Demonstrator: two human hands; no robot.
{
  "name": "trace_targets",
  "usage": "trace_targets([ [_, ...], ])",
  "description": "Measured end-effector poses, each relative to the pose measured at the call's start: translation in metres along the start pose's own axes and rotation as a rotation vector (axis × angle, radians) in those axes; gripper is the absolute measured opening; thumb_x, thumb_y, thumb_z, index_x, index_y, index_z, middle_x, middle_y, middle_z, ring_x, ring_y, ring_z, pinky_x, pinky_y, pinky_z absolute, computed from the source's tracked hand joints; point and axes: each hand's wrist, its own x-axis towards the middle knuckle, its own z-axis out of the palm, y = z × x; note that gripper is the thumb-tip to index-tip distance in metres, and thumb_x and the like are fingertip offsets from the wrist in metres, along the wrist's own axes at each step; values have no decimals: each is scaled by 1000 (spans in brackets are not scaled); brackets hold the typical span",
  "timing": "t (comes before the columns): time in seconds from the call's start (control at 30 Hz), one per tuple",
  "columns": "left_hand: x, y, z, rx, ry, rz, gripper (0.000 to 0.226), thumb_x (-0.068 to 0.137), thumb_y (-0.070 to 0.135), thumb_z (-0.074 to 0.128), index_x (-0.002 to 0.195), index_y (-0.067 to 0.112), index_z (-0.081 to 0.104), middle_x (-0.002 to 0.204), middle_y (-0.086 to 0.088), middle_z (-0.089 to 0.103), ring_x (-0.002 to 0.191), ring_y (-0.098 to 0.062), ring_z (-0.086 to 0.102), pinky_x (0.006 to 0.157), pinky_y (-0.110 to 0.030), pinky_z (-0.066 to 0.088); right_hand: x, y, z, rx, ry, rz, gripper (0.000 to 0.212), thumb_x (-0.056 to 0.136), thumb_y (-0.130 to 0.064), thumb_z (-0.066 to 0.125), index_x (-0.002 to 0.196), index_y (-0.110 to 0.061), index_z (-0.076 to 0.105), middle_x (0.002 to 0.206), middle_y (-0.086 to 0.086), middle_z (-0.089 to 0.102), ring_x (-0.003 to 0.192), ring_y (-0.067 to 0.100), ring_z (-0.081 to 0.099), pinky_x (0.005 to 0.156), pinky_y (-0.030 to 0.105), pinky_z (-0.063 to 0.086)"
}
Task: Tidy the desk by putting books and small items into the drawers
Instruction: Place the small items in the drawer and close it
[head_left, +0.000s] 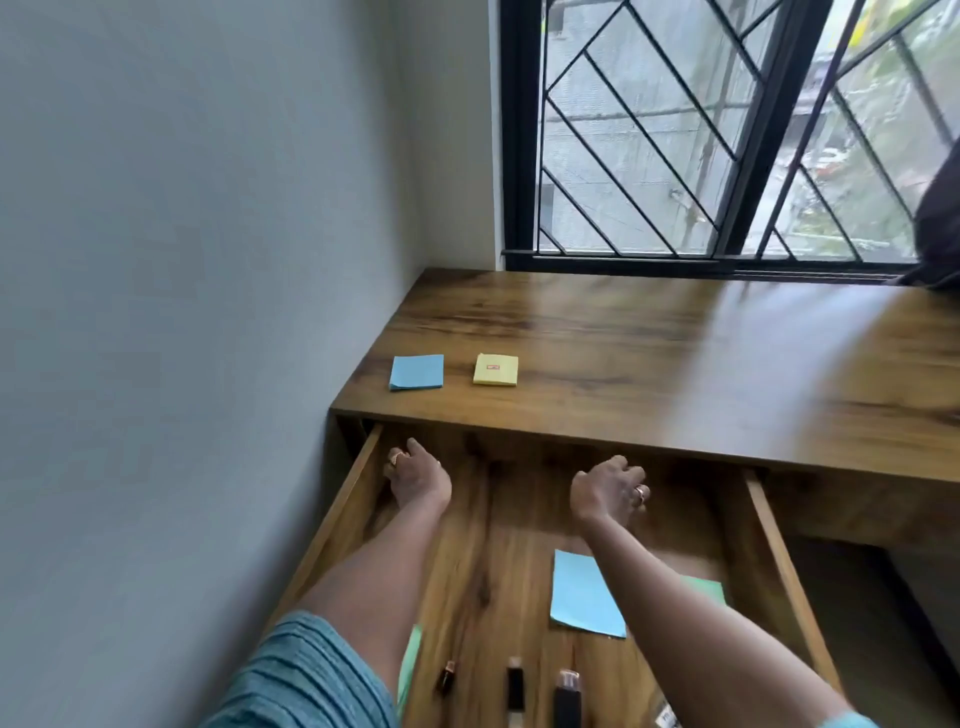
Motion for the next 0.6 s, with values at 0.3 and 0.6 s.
trace_targets([
  [0.3,147,48,-20,42,64,27,78,88,45,59,146,4,26,145,-17,37,133,-32,35,109,-38,33,66,-120,80,69,-119,-142,43,92,-27,57,125,-1,51,128,19,49,120,34,46,103,41,40],
  [0.6,204,76,-2,97,-50,-73,118,66,60,74,148,3,12,151,-16,28,140,-32,26,114,-40,25,100,-190,144,-75,-126,-118,88,83,-52,60,144,-1,22,143,23,31,132,38,29,111,44,25],
])
